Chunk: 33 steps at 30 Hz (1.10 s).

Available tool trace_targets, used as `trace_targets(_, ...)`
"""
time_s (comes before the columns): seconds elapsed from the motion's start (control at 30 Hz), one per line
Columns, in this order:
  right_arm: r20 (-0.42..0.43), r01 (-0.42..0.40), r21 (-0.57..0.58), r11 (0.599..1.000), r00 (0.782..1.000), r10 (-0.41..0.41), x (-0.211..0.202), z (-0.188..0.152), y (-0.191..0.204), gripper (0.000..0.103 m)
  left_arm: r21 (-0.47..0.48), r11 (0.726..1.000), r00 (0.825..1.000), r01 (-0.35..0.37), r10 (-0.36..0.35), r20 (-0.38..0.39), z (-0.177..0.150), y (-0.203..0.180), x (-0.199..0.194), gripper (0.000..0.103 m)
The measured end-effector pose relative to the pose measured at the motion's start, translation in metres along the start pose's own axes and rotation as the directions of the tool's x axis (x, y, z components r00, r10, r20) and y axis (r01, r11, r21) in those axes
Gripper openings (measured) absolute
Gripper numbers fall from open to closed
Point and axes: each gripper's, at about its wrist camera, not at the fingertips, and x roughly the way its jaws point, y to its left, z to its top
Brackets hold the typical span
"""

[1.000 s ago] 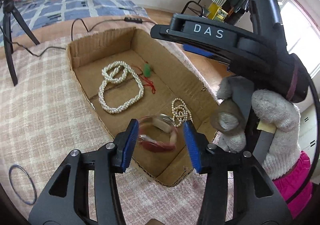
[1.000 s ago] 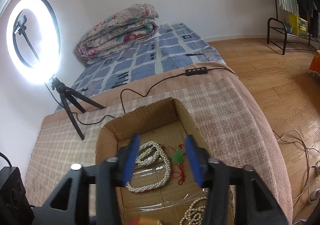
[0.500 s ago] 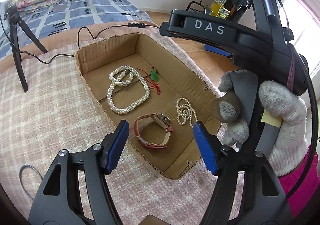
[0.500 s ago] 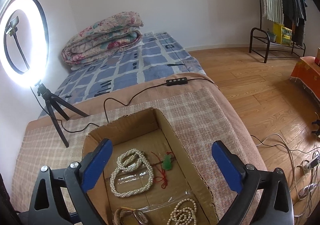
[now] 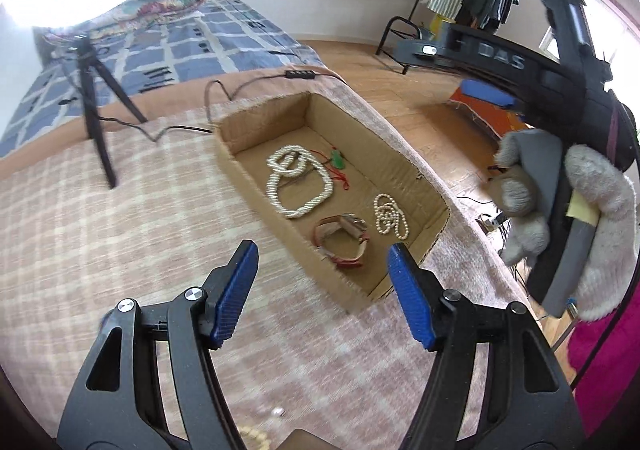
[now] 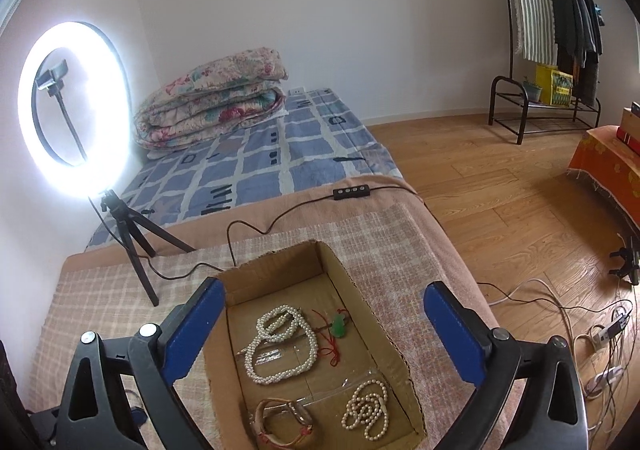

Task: Organize jewelry
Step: 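Move both tools back to the blanket toward the bead bracelet and pearl bead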

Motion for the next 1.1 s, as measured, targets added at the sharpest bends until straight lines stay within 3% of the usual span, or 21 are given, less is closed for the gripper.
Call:
trace_targets(0.33,0.040,-0.027,-0.013,1.000,0.999,0.028,-0.062,-0.018,0.020,0.101,-0.046,0.996,0.995,-0.072,0.075,0.068,-0.023,0.044,-0.080,0.069)
trace_targets(0.67,0.032,-0.073,-0.124,0.990,0.996,0.078,-0.096,-0.078,0.058,0.101,-0.107,0.989,0.991,-0.097,0.106,0.085,-0.056,0.093,-0.119,0.069)
trace_targets(0.97,-0.057,-0.165,-0.310,0.936,0.986,0.155,-0.099,-0.137,0.103,0.088,-0.141,0.987,0.997,-0.075,0.073,-0.023,-0.099,0.117,-0.104,0.068)
trace_targets(1.1,-0.118,-0.205,-0.319,0.925,0.977,0.176,-0.091,-0.156,0.110,0.081,-0.146,0.987,0.995,-0.061,0.050,-0.083,-0.116,0.120,-0.090,0.060)
